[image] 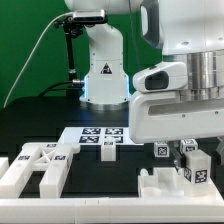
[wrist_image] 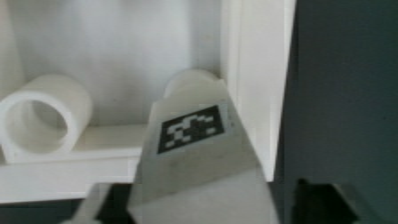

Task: Assemble chair

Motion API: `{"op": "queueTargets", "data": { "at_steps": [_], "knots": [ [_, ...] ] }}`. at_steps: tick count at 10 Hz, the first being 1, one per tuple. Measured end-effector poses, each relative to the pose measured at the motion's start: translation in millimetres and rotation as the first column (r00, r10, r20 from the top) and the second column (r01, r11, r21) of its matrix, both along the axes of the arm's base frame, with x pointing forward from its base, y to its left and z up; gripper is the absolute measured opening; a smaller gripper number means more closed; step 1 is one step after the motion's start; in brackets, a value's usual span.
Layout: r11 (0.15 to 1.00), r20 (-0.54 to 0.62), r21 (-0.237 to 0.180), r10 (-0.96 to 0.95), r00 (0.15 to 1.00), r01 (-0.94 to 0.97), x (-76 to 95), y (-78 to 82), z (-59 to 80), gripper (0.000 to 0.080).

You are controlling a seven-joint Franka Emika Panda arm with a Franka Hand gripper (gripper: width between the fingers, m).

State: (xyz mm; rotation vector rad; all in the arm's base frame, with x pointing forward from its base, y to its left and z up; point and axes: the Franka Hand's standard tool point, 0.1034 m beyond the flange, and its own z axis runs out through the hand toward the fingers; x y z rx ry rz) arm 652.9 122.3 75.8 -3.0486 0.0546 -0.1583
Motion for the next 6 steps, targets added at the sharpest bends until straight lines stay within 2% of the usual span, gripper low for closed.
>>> {"op": "queueTargets", "data": {
  "at_steps": [1, 2, 3, 4, 6],
  "knots": [
    [0.994, -0.010, 0.010, -0.108, 0.994, 0.108, 0.2, -2.2, -0.3, 0.0291],
    [0.986, -0.016, 0.016, -0.165, 0.986, 0.165, 0.2, -2.8, -0.5, 0.0291],
    [0.947, -0.035, 0.030, -0.319, 0.947, 0.320, -0.1, -3.9, -0.9, 0.0291],
    [0.854, -0.059, 0.035, -0.517, 0.854, 0.519, -1.4, -4.4, -1.7, 0.0291],
    [0.601, -0.106, 0.011, -0.794, 0.599, 0.799, -5.7, -0.3, 0.3, 0.0291]
  ]
}}
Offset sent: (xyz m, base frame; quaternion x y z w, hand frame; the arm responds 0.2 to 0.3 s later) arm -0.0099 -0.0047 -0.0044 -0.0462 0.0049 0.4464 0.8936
